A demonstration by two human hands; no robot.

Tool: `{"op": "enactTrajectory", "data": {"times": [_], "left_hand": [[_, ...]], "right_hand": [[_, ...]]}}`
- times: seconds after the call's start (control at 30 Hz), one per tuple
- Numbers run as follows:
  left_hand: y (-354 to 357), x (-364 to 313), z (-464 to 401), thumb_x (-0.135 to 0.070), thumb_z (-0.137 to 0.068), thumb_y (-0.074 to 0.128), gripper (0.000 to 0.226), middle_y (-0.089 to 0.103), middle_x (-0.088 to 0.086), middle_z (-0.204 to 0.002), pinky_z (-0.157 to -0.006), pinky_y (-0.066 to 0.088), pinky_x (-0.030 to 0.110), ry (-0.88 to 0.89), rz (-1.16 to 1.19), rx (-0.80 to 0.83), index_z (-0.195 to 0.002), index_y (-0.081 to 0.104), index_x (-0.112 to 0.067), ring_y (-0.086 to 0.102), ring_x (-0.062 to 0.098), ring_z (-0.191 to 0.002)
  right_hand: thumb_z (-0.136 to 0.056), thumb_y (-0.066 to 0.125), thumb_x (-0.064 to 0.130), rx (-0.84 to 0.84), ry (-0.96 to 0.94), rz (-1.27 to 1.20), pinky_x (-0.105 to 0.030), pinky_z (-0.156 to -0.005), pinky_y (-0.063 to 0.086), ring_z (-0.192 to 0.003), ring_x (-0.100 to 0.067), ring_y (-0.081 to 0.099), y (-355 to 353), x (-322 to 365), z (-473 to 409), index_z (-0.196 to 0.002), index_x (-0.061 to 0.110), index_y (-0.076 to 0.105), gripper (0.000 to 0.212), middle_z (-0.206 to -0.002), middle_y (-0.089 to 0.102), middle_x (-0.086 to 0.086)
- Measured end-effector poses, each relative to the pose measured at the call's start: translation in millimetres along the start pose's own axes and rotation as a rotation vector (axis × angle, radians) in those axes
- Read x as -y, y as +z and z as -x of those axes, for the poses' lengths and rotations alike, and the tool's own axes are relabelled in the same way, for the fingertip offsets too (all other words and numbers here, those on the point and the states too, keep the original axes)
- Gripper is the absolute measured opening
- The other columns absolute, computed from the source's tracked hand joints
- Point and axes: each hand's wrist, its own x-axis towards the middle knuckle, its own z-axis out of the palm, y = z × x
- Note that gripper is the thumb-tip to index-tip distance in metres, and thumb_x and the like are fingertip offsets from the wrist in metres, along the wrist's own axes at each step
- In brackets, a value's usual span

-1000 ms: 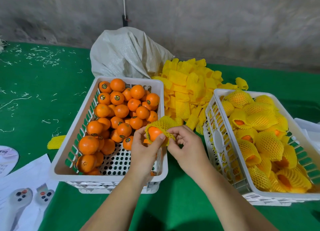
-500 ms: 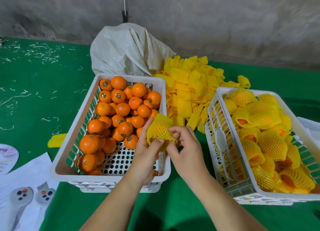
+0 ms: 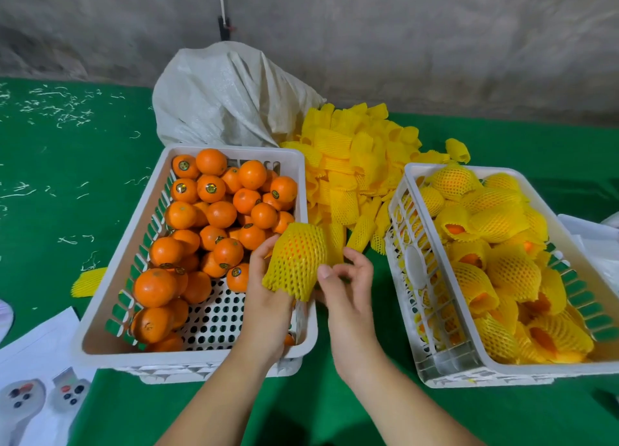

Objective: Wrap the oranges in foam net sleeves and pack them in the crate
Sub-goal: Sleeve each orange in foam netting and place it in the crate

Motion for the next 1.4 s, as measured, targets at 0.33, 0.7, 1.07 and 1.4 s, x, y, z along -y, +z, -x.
{"op": "enactTrajectory", "data": {"times": [0.33,0.7,1.07,1.4], "left_hand": [[13.3,1.6,18.7,-0.066,-0.091,0.052,0.101,-0.005,-0.035,-0.165,-0.125,0.01,0.037,0.195,-0.78,0.501,-0.162,-0.017,-0.048,-0.004,-0.003,-0.156],[14.1,0.1,9.5,-0.031,-0.101,0.062,0.06,0.051,-0.033,-0.131,-0.104,0.044,0.042,0.014,-0.623,0.237,-0.151,0.033,-0.048,0.044,0.008,-0.136],[-9.7,2.0,-31.3,-0.045,-0.099,0.065,0.036,0.059,-0.023,-0.134,-0.099,0.047,0.033,-0.071,-0.609,0.111,-0.13,0.053,-0.058,0.054,0.001,-0.128],[-46.2,87.4,-122.7,-0.069,-0.096,0.046,0.087,-0.008,0.009,-0.172,-0.126,0.003,0.06,-0.472,-1.815,0.393,-0.164,-0.001,-0.045,0.01,0.038,-0.157]], "right_hand": [[-0.069,0.091,0.04,-0.015,0.136,-0.13,-0.043,-0.099,0.057,-0.121,-0.019,0.068,-33.5,23.7,-36.3,-0.144,0.034,0.052,0.086,-0.133,0.07,0.001],[-0.104,0.048,0.055,-0.364,-0.041,1.549,-0.055,-0.124,0.025,-0.158,-0.036,0.012,-197.3,56.7,-123.7,-0.162,0.032,0.028,0.066,-0.173,0.012,-0.006],[-0.097,0.048,0.059,-0.229,0.055,1.944,-0.052,-0.128,-0.005,-0.155,-0.037,-0.024,-193.4,36.4,-138.5,-0.16,0.022,-0.027,0.105,-0.168,-0.026,-0.018],[-0.099,0.052,0.044,0.185,-0.409,2.578,-0.058,-0.125,0.006,-0.153,-0.048,0.011,-171.4,27.9,-188.3,-0.15,0.017,0.048,0.059,-0.166,0.019,-0.027]]}}
